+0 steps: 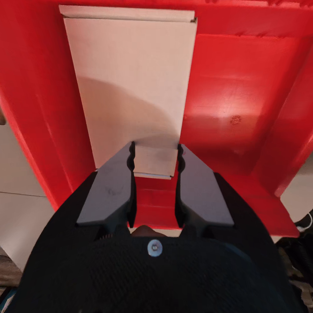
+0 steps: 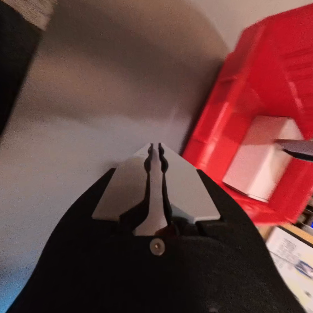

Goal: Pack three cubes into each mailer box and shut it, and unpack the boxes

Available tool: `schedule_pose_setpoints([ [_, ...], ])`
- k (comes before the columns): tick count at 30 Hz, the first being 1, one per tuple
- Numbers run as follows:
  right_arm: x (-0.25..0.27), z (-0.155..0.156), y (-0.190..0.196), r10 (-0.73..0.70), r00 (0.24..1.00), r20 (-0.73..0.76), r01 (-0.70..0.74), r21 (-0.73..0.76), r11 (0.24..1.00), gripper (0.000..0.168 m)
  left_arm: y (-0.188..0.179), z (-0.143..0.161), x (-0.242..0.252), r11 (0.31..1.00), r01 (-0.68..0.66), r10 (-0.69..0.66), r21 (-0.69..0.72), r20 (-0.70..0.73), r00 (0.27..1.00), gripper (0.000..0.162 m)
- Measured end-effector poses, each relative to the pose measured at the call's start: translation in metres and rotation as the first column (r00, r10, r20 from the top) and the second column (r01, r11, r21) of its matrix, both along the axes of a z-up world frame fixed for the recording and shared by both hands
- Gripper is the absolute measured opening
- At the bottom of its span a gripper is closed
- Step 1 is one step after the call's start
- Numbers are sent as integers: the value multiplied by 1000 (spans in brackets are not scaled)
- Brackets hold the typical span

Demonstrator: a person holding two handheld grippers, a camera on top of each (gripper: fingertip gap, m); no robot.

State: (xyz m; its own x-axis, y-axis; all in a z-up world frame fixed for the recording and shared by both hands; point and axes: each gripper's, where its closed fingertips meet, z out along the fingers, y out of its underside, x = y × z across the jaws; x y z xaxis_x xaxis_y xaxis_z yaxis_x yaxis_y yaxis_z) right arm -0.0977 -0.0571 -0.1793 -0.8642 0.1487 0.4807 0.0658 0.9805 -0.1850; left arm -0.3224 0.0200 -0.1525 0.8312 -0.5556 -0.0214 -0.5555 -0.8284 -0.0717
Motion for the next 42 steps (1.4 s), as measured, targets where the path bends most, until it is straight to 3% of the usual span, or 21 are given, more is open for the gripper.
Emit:
schedule_pose_setpoints([
  [1, 8, -9, -3, 3, 1000, 29, -3, -3, 1000, 21, -4, -2, 5, 1000, 5, -5, -11, 0, 1000, 43],
  [2, 2, -12, 7, -17, 999, -51, 20, 59, 998, 19, -7, 0, 10, 1000, 11, -11, -12, 2, 1000, 27],
  [3, -4, -9, 16, -33, 989, -141, 48, 107, 993, 18, -6, 1, 14, 1000, -4, 4, 3, 12, 1000, 0],
  [5, 1, -5, 21, -75, 986, -149, 82, 41, 996, 35, -6, 1, 14, 999, -13, 14, 42, -19, 1000, 0],
  [9, 2, 22, 32, -166, 969, -183, 133, -180, 975, 42, 8, 9, 11, 963, 30, 17, 266, -173, 985, 60],
  [12, 1, 48, 38, -220, 952, -213, 138, -340, 930, 43, 23, 14, 8, 907, 178, -20, 381, -383, 923, 81],
  [17, -13, 66, 35, -275, 934, -230, 139, -475, 869, 55, 41, -6, 1, 922, 253, -51, 292, -556, 830, 111],
  [20, -30, 51, 35, -257, 929, -265, 152, -359, 921, 65, 39, -24, -7, 955, 198, -52, 218, -538, 841, 109],
  [25, -66, 38, 34, -210, 850, -483, 203, -66, 977, 67, 43, -31, -14, 959, 177, -67, 222, -429, 901, 101],
  [28, -80, 44, 35, -288, 819, -496, 264, -118, 957, 61, 48, -31, -31, 956, 169, -57, 239, -413, 909, 100],
  [30, -89, 50, 43, -344, 800, -493, 309, -153, 939, 66, 51, -31, -41, 967, 141, -40, 212, -423, 905, 100],
  [31, -90, 45, 43, -345, 812, -471, 314, -146, 938, 59, 52, -31, -43, 971, 142, -46, 194, -430, 902, 99],
  [33, -83, 22, 38, -291, 875, -388, 284, -78, 956, 23, 53, -31, -44, 976, 147, -62, 161, -439, 896, 98],
  [36, -91, 11, 41, -116, 862, -494, 239, 193, 952, 30, 54, -30, -45, 977, 145, -65, 154, -436, 898, 98],
  [42, -104, 3, 36, -193, 856, -479, 314, 186, 931, 40, 54, -28, -42, 984, 106, -41, 142, -403, 914, 97],
])
